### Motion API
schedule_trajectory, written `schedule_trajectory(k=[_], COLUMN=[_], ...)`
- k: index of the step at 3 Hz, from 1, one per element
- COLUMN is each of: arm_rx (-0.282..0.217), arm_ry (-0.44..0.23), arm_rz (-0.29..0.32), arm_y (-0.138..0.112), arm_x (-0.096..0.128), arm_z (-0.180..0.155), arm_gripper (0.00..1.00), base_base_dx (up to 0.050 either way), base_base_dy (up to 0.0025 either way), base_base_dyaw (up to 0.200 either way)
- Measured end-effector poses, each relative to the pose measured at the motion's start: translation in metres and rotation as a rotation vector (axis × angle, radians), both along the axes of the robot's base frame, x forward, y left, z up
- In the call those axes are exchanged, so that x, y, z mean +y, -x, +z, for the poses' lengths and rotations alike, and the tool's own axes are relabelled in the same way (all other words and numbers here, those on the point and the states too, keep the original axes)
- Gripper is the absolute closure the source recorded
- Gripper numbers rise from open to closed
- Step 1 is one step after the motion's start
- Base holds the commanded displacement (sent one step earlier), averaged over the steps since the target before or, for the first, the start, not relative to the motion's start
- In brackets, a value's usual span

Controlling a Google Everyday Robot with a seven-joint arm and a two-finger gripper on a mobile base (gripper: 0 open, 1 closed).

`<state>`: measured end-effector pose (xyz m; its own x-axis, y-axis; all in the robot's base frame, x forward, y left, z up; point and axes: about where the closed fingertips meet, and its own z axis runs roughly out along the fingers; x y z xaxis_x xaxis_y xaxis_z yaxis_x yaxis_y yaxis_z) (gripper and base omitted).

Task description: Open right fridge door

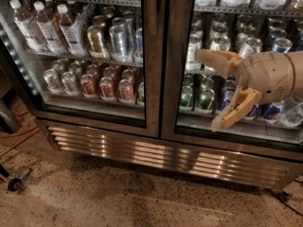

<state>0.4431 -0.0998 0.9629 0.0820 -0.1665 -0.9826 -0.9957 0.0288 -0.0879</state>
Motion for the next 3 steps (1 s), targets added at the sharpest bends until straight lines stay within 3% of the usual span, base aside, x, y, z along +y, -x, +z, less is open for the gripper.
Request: schedule_trajectory(k=[2, 3], arm_rx=[0.000, 0.000], arm_ry=[0.000, 0.000], arm_rz=[0.000, 0.000], arm_y=[0.0000, 0.0000], arm_x=[0.0000, 0.0000], arm_z=[0.0000, 0.0000], arm_gripper=[0.00, 0.00], base_base_dx=[0.050, 0.000], base_base_dy=[-0.00003, 0.00000], base_base_dyaw=[0.001, 0.000])
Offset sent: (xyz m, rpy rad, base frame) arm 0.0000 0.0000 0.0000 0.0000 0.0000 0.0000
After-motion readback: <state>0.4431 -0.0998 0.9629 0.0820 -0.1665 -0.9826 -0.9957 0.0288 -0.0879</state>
